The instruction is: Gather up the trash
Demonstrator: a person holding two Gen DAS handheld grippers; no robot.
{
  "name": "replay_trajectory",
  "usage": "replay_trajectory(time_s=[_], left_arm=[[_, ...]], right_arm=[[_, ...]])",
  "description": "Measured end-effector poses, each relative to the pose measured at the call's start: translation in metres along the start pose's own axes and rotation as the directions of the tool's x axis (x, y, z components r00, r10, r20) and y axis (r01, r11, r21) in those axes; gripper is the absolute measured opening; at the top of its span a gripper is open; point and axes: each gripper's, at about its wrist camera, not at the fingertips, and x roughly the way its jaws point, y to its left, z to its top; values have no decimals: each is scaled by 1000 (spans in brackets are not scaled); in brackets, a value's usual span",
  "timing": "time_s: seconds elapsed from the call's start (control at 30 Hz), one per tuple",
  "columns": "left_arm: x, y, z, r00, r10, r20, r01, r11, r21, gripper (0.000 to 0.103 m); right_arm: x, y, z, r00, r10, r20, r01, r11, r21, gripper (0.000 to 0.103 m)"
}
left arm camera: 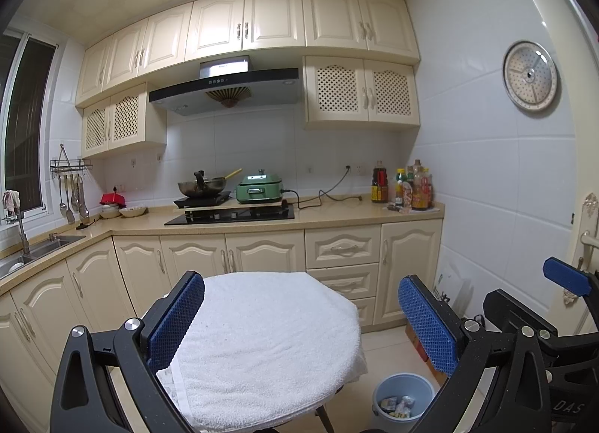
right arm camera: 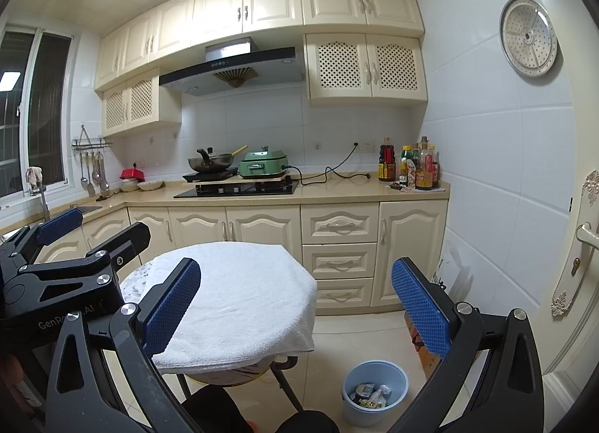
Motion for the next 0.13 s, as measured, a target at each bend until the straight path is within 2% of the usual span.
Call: replay_trajectory(time_s=[0.13], left_arm=[[2, 1, -2, 1000, -1, -4, 1, 1000, -3, 102]], right_arm=[[1, 0, 0, 1000, 1, -6, -1, 1000, 0, 103]])
